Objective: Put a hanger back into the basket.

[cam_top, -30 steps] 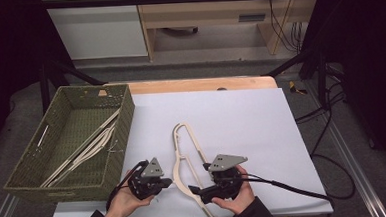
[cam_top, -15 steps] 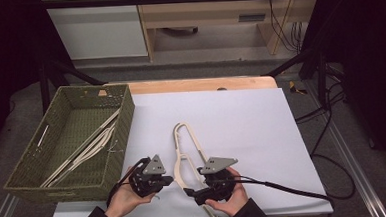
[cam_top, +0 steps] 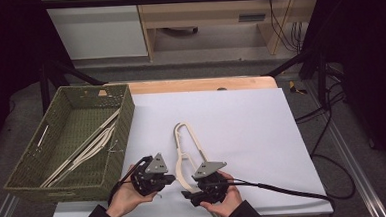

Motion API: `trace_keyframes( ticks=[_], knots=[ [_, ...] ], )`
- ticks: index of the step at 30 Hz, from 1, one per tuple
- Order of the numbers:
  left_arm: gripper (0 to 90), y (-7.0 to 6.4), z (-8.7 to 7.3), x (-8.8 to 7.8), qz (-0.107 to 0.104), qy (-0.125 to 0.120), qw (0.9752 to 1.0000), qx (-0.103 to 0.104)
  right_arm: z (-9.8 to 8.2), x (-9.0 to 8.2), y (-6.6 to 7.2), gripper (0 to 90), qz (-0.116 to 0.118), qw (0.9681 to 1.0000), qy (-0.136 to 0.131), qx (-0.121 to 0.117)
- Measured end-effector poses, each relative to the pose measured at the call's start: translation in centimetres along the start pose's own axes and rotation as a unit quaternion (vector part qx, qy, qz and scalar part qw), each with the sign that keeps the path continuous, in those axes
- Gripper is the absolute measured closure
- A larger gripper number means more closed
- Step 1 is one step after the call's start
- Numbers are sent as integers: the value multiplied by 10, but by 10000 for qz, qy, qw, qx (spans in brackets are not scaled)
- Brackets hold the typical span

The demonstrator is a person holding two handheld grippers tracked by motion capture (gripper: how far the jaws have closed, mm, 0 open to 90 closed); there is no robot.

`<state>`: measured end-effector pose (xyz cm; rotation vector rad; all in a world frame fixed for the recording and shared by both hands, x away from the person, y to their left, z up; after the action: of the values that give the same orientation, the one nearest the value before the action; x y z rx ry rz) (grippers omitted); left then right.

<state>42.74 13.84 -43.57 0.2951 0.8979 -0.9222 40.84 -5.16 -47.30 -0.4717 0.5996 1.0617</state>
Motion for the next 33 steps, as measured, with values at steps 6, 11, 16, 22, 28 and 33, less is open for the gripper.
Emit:
trace_keyframes(
  ticks=[6,11,16,22,28,33],
  knots=[
    [889,-1,0,0,-8,3,10000,6,-2,5,1,479,27,9999,124,-70],
    [889,-1,0,1,-26,1,10000,3,-3,9,3,572,40,9995,253,-190],
    [888,-1,-1,3,-53,11,10000,-1,-3,12,5,724,63,9994,276,-210],
    [883,-1,-2,2,-74,-66,9999,-22,-3,11,5,732,59,9994,281,-218],
    [729,1,0,-11,-60,-578,9982,-156,-2,7,4,736,30,9994,275,-231],
    [505,11,0,-35,-147,-1254,9908,-485,1,-1,3,739,-48,9994,237,-250]
  ],
)
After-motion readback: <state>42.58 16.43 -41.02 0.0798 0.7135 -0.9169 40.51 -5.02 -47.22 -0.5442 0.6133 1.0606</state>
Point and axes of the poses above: each handheld gripper's, and its own axes: x roughly forward along the jaws, z roughly out of its top, y roughly to its left, the point moved 2 cm from there along x, roughly forward along the jaws, and after that the axes turned 15 degrees about -x, right-handed, at the moved point
